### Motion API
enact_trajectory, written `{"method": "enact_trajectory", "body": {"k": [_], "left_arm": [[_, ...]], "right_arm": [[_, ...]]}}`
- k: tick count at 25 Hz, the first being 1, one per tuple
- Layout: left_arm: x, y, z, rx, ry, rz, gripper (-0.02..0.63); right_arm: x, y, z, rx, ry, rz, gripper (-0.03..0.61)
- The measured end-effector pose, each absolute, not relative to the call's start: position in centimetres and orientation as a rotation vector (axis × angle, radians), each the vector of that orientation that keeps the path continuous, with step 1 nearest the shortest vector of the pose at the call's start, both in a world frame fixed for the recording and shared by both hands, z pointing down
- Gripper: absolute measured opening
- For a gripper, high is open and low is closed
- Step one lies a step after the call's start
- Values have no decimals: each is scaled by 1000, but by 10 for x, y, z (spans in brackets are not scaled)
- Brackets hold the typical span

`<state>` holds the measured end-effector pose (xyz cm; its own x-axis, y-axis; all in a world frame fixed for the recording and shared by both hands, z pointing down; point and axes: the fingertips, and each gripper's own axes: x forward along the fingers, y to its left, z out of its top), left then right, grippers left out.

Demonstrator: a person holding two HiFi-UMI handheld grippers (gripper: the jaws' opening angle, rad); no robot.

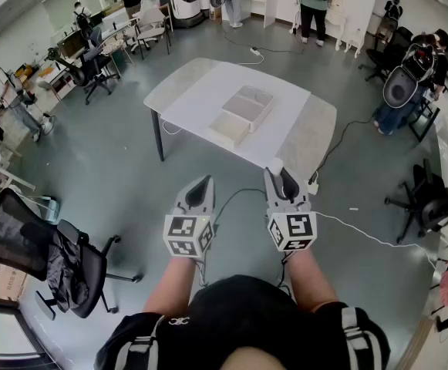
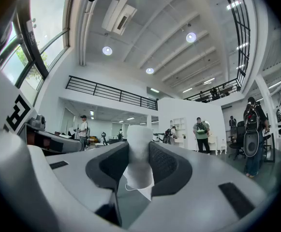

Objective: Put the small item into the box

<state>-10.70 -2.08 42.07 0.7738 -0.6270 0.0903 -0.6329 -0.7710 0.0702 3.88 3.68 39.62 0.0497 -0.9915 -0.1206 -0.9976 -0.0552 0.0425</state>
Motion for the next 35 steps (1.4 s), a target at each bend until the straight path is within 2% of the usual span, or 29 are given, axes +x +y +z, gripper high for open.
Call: {"method": "enact_trajectory", "body": {"k": [20,35], "left_arm": [[-91,1,421,2884,-1004,109,12],[-35,24,418,2920,-1042,94,12]], "right_arm": [[47,60,397,-2213,2121,168,126],[105,80,399,-2177,2118,181,126]]}}
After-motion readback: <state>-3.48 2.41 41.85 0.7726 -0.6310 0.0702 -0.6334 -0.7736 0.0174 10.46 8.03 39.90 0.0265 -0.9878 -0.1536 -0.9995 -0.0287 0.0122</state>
